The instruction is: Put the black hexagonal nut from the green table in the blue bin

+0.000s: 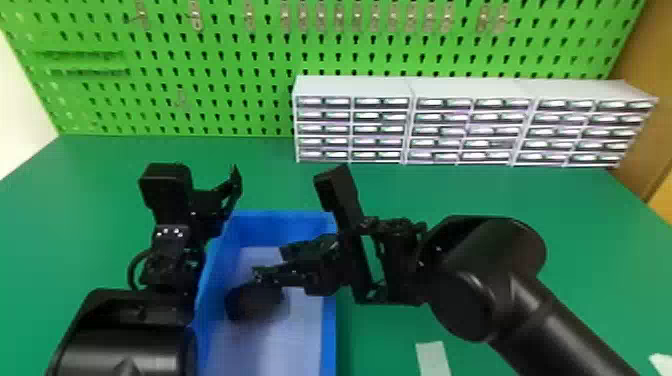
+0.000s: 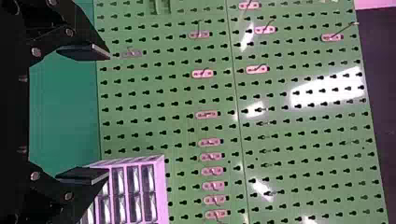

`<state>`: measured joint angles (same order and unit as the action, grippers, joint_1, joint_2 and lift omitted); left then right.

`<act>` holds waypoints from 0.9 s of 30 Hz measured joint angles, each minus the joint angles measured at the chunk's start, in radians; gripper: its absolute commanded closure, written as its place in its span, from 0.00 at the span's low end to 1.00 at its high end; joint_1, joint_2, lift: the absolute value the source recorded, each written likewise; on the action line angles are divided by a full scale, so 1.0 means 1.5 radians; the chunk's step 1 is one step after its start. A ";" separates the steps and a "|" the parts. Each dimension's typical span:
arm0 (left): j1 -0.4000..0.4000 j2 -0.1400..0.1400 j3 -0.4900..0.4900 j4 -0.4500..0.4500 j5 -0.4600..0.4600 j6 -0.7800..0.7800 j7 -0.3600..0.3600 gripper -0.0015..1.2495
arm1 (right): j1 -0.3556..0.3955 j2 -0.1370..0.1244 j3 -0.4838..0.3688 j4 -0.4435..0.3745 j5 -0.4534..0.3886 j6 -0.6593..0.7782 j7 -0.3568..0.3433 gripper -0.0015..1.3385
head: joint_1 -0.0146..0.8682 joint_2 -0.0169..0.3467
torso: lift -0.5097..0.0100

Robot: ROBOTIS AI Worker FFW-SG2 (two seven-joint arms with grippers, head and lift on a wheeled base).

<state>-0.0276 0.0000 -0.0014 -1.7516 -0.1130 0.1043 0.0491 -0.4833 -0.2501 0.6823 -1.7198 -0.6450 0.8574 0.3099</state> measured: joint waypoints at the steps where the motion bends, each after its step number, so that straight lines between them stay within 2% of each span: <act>1: 0.000 0.000 0.000 0.000 0.000 0.000 0.000 0.30 | 0.000 0.000 -0.001 0.000 0.000 0.000 0.000 0.08 | 0.76 0.20 | 0.80; 10: 0.000 0.000 -0.001 0.001 -0.001 0.000 0.000 0.30 | 0.008 0.000 -0.023 0.000 0.005 0.004 0.004 0.08 | 0.76 0.20 | 0.80; 27: 0.004 0.000 -0.003 0.002 -0.001 0.000 0.000 0.30 | 0.029 0.014 -0.130 -0.010 0.070 0.009 0.035 0.08 | 0.76 0.20 | 0.80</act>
<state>-0.0214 0.0000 -0.0053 -1.7487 -0.1151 0.1043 0.0491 -0.4404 -0.2287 0.4876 -1.7342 -0.5397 0.8712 0.3617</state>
